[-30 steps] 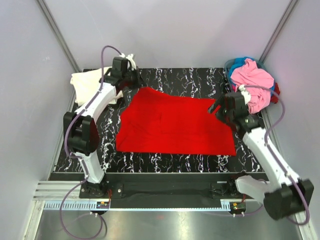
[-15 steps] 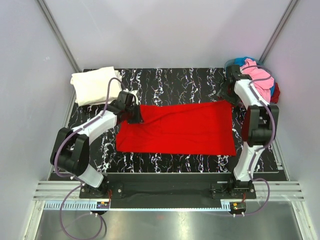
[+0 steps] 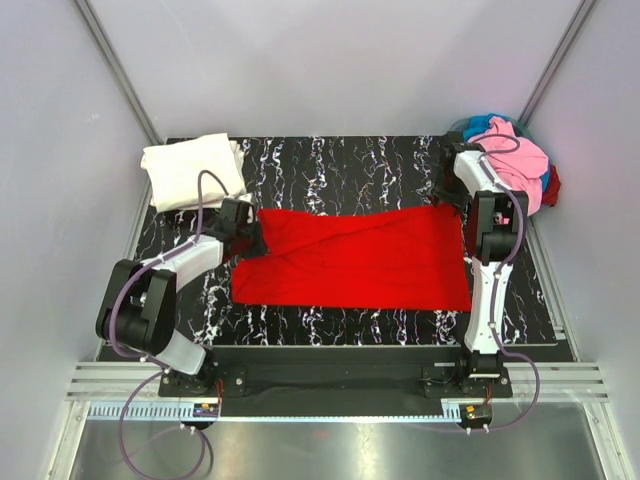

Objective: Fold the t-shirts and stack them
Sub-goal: Fold the tshirt

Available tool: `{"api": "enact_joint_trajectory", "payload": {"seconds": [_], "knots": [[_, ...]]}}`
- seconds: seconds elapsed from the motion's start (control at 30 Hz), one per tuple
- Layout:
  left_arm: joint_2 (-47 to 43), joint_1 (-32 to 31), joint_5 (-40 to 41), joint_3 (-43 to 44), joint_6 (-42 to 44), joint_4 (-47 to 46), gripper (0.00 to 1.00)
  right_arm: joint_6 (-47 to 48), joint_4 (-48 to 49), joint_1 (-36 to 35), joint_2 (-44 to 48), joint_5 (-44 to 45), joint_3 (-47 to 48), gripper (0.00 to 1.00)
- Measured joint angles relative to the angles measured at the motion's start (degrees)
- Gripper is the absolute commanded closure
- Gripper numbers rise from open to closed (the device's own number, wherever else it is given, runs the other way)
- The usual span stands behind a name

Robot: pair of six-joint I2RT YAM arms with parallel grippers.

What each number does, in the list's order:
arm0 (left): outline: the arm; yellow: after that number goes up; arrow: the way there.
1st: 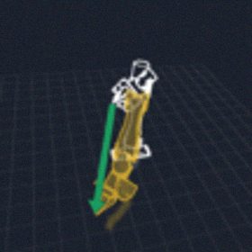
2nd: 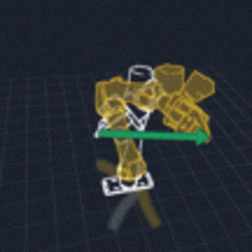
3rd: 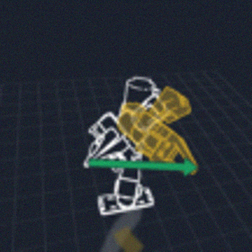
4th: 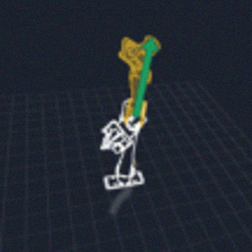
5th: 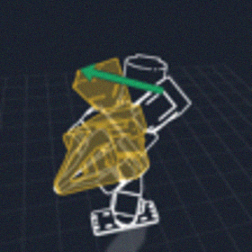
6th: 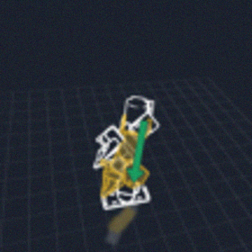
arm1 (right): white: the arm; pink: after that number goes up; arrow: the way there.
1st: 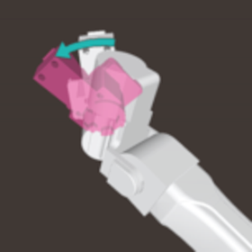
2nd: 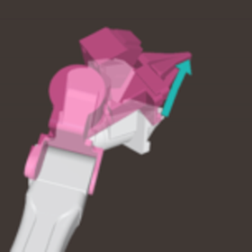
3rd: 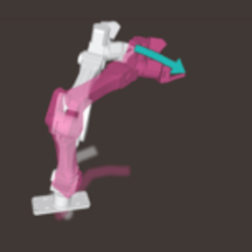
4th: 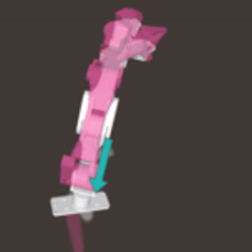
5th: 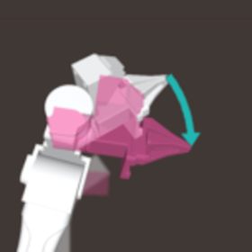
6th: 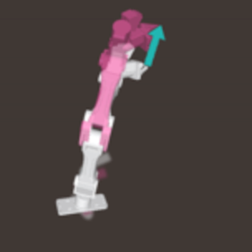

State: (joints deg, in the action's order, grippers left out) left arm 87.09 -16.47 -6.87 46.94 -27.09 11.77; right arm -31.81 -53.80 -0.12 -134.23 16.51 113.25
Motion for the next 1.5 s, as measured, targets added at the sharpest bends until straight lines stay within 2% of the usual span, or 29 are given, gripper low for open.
{"api": "enact_joint_trajectory", "payload": {"seconds": [0.13,0.43,0.5,0.53,0.63,0.87,0.9,0.97,1.0,1.13,1.27,1.5], "knots": [[0.0,3.1,-0.4,-1.8,-1.3,-1.2,1.00,0.0,-0.4,0.2,-0.5,-0.1,1.4,0.33],[0.2,3.1,-0.7,-1.8,-1.9,-2.4,1.00,-0.7,-1.6,0.6,-3.2,-2.2,6.8,0.38],[0.3,3.1,-0.7,-1.8,-1.9,-2.5,1.00,-0.9,-1.4,0.7,-4.2,-2.7,8.5,0.42],[0.4,3.1,-0.7,-1.8,-1.9,-2.4,1.00,-1.0,-1.5,0.7,-4.7,-2.8,9.4,0.47],[0.5,3.1,-0.7,-1.8,-1.9,-2.5,1.00,-1.0,-1.9,0.7,-7.3,-3.1,13.0,0.50],[1.6,3.1,-0.7,-1.8,-1.9,-2.5,1.00,-0.7,-0.6,0.9,-7.8,-3.5,12.3,0.74],[1.7,3.1,-0.7,-1.8,-1.9,-2.5,1.00,-0.6,-0.3,1.0,-7.5,-3.5,11.6,0.85],[1.9,3.1,-0.7,-1.8,-1.9,-2.5,1.00,-0.3,0.9,1.3,-6.5,-3.4,9.8,0.98],[2.0,3.1,-0.7,-1.8,-1.9,-2.5,1.00,-0.3,1.7,1.5,-5.9,-3.5,8.6,1.00],[2.1,3.1,-0.7,-1.7,-1.9,-2.4,1.00,-0.6,6.7,1.8,-2.7,-3.9,2.4,1.00],[2.1,3.1,-0.6,0.3,-1.9,-0.1,1.00,-0.6,8.5,1.9,-1.6,-4.1,0.5,1.00],[2.2,3.5,-0.1,15.5,-1.3,8.5,1.00,-0.6,7.1,2.1,-1.2,-5.0,0.6,1.00]]}}
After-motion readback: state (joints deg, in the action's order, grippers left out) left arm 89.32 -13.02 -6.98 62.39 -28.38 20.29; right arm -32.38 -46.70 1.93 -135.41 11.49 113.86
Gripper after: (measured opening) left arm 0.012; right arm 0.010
